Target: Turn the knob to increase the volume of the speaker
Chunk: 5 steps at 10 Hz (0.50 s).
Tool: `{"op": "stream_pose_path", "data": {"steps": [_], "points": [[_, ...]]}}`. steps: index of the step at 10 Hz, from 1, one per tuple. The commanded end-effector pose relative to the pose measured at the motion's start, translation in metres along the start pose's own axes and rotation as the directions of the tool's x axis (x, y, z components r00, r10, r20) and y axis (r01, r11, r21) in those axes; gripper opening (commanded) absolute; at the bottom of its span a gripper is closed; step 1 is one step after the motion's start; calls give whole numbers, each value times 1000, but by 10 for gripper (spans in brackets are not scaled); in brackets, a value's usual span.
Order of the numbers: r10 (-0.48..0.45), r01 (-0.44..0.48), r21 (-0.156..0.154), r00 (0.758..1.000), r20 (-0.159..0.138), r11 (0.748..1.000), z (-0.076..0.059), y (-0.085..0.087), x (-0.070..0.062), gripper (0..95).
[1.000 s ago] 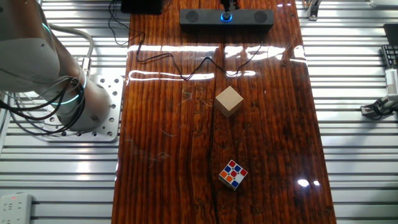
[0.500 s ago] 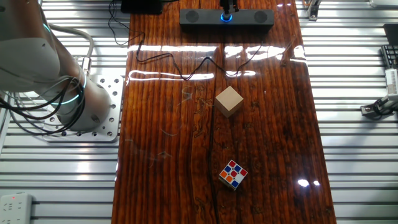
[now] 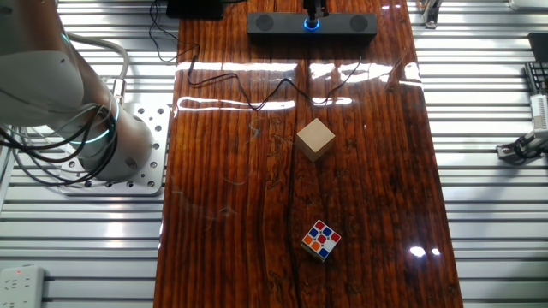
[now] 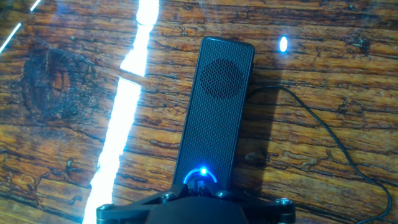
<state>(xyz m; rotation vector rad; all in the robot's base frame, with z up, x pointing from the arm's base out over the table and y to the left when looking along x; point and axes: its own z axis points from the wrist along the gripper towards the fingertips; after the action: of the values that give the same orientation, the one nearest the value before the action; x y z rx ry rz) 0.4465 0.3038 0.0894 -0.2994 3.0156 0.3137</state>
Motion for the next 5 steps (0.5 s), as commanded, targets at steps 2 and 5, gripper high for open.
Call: {"op": "stream_pose_path", "data": {"steps": [2, 5], "points": [[-5, 5, 1, 1000, 3, 1000, 4, -3, 1, 0], [-10, 10, 8, 1000, 1, 1000, 4, -3, 1, 0]]}}
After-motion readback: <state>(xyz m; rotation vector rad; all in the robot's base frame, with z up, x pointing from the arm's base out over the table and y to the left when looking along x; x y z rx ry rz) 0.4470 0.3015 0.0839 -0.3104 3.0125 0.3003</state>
